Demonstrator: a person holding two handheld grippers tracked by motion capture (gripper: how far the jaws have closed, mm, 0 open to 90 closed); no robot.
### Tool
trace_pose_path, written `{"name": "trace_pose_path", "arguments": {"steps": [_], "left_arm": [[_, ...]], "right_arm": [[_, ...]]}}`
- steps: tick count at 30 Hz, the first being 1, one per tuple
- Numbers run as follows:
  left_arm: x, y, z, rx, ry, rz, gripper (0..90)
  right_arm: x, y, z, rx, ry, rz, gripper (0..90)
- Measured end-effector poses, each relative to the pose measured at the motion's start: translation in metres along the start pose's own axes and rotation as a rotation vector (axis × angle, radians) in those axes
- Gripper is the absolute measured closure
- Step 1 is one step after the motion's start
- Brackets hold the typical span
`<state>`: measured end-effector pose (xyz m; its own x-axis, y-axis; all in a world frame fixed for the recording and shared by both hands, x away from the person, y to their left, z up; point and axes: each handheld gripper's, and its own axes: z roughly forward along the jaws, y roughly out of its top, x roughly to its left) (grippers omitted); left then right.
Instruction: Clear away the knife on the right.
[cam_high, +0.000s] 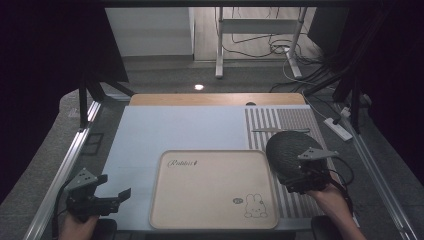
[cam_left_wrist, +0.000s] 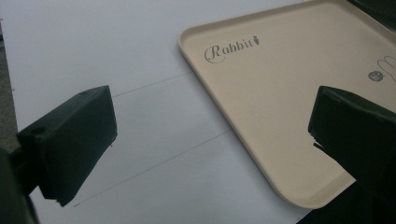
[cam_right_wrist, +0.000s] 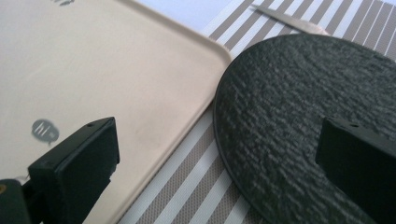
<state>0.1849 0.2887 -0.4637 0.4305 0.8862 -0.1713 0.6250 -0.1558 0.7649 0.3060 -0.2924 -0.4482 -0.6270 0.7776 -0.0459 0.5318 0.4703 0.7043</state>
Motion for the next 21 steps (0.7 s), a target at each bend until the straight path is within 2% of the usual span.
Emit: {"name": "trace_pose_path", "arguments": {"steps": [5,21], "left_arm": [[-0.001,0.0,0.001,0.006,0.002,0.002,1.2],[0.0,0.0,0.001,0.007,0.002,-0.005,1.1]], "right_arm": [[-0.005,0.006,0.008,-0.027,0.02,0.0,0.3],[-0.019,0.03,0.039,0.003,0.057,0.012,0.3]]}}
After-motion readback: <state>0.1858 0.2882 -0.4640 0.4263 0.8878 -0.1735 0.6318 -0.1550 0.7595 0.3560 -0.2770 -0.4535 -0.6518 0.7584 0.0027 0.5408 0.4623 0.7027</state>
